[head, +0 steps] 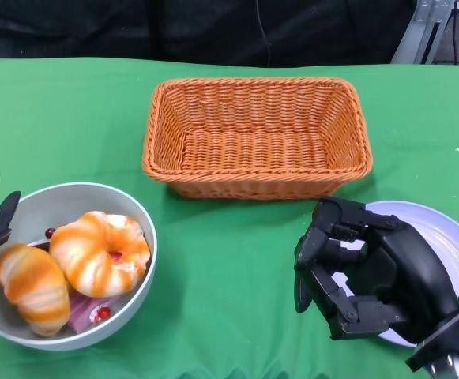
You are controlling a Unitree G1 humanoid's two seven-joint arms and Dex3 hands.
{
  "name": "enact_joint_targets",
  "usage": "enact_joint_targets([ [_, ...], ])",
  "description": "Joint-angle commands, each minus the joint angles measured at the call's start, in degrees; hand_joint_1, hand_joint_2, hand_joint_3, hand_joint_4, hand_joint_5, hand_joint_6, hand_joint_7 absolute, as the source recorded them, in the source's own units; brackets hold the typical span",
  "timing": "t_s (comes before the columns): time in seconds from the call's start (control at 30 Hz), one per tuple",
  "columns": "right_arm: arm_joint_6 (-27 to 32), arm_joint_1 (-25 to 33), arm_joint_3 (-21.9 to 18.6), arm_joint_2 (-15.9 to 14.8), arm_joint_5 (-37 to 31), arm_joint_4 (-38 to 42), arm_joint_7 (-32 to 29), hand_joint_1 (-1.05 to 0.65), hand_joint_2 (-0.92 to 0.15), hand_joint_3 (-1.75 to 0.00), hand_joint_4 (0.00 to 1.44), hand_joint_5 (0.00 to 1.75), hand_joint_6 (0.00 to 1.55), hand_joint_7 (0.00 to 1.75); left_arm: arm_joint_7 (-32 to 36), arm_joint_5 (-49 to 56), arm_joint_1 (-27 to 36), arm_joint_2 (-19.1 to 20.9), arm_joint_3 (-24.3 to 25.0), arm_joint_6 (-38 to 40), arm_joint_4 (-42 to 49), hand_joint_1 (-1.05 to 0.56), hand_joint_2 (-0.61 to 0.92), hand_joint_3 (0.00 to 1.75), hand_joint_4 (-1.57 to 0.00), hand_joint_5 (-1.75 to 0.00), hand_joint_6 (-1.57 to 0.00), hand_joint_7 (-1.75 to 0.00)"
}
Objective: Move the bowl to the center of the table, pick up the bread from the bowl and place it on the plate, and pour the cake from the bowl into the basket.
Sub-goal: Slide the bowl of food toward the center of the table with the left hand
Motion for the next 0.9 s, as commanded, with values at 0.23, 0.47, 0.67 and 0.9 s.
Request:
enact_joint_targets([
  [0.23,-0.52,-0.12,-0.53,0.13,0.3,0.32,-0.23,-0.14,-0.44,-1.3,0.8,1.64,0.7,1.42,-3.76,-2.13,3.74,-0.71,-1.58,7.31,-10.23,-0.53,0.92,0.69,-0.21,0.0,-0.27,0.0],
  [0.47,-1.04,-0.35,-0.47,0.17,0.08,0.63,-0.05,-0.13,-0.45,-1.29,0.8,1.65,0.7,1.42,-5.14,-1.59,5.57,-0.51,-3.91,11.74,-15.68,-0.58,0.92,0.65,-0.21,-0.01,-0.29,-0.02],
  [0.67,-1.58,-0.19,-0.57,0.25,0.03,0.57,-0.15,-0.13,-0.46,-1.27,0.8,1.66,0.69,1.43,-6.42,-2.51,6.94,-0.93,-4.62,14.74,-19.69,-0.56,0.92,0.64,-0.17,0.0,-0.23,0.0],
  [0.9,-1.2,-0.21,-0.69,0.09,0.49,0.46,0.0,-0.14,-0.46,-1.27,0.79,1.66,0.69,1.43,-7.35,-2.92,8.01,-1.62,-4.92,17.16,-22.85,-0.57,0.92,0.64,-0.15,0.0,-0.22,-0.01],
])
